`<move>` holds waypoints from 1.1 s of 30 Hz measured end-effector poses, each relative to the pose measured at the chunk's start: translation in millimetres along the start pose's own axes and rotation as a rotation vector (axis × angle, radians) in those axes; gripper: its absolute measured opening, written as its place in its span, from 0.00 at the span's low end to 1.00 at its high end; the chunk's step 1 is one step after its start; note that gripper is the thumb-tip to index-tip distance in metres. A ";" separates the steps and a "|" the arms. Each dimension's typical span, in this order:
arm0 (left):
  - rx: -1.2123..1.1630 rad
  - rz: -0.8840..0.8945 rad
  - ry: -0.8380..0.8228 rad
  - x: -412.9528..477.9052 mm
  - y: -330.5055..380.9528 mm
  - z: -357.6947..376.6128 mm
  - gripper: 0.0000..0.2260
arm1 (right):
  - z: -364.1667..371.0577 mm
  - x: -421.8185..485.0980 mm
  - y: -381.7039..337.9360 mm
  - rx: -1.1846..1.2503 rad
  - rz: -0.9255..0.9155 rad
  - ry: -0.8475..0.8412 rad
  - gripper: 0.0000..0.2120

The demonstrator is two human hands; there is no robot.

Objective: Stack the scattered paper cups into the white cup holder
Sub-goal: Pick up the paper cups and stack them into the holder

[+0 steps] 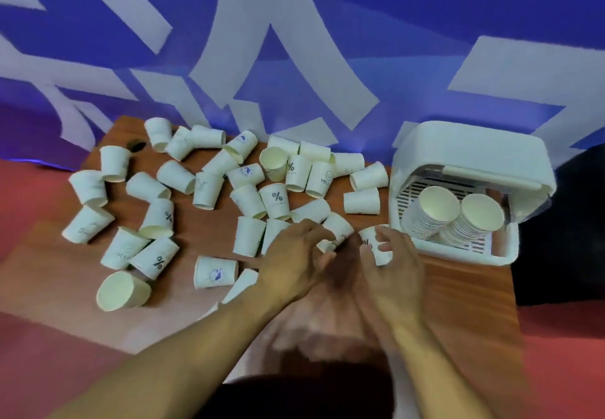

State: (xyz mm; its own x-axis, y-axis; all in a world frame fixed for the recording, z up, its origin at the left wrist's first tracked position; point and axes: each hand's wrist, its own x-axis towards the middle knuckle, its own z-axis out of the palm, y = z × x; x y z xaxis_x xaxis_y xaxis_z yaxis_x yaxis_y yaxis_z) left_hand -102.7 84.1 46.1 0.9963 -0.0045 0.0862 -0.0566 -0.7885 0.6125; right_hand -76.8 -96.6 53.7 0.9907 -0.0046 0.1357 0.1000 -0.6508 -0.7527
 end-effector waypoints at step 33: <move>-0.260 -0.765 0.110 -138.6 -198.9 -45.0 0.06 | 199.8 -133.5 -105.7 -0.484 -0.017 -0.904 0.14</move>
State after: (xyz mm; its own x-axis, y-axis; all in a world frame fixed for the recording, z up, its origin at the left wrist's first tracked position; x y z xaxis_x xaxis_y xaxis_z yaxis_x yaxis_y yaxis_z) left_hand -232.5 269.2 -52.2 0.7539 0.5486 -0.3615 0.6101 -0.3804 0.6950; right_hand -201.2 124.6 -13.6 0.7080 0.4513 -0.5432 0.2658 -0.8829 -0.3872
